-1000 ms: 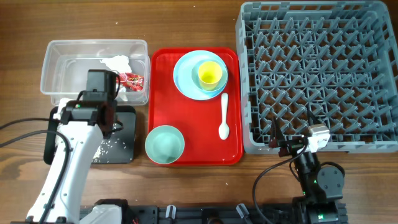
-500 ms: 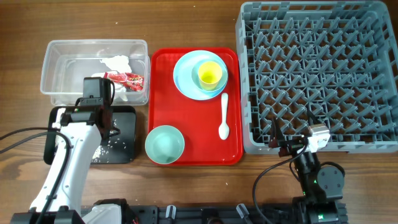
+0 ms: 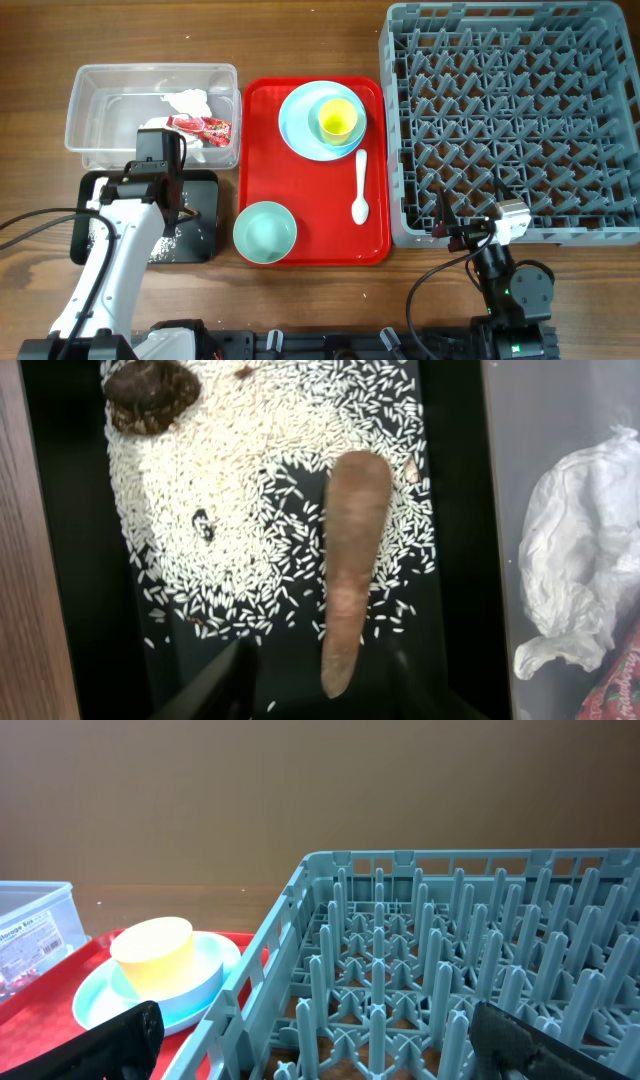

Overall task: Sort waste into correct bins and load items into the dishwasher rack
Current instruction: 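Carry the sweet potato with the left gripper and drop it on the black tray, then reach the left gripper to the white spoon and grasp it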

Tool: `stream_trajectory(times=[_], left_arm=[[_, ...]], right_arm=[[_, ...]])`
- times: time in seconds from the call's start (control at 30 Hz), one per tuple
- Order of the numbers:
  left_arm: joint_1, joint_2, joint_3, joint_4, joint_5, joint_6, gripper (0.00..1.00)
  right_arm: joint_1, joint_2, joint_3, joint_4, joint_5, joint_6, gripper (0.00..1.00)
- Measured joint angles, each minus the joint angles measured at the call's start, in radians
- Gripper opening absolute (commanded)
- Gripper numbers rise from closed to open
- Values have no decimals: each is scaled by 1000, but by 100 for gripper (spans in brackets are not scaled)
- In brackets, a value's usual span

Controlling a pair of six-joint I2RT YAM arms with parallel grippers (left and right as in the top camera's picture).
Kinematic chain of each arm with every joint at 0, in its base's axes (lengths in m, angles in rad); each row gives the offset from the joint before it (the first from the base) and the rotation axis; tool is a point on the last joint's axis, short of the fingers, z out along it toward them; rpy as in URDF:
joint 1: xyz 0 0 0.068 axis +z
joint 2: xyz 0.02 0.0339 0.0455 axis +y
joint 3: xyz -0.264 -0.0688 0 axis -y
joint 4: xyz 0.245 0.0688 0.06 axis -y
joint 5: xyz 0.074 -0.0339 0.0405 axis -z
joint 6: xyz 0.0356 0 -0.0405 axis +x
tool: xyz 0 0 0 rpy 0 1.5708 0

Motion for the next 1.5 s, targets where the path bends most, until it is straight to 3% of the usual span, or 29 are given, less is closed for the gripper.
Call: stream_trajectory(times=[1.0, 1.07, 1.33, 1.5], left_arm=[[0, 0, 0, -16, -1, 39, 49], [0, 0, 0, -5, -1, 44, 53], [0, -63, 70, 10, 43, 301, 58], [-68, -211, 163, 58, 399, 611, 54]], right_arm=[[0, 0, 0, 0, 0, 0, 100], [0, 0, 0, 0, 0, 0, 100], [0, 0, 0, 0, 0, 0, 100], [0, 0, 0, 0, 0, 0, 100]])
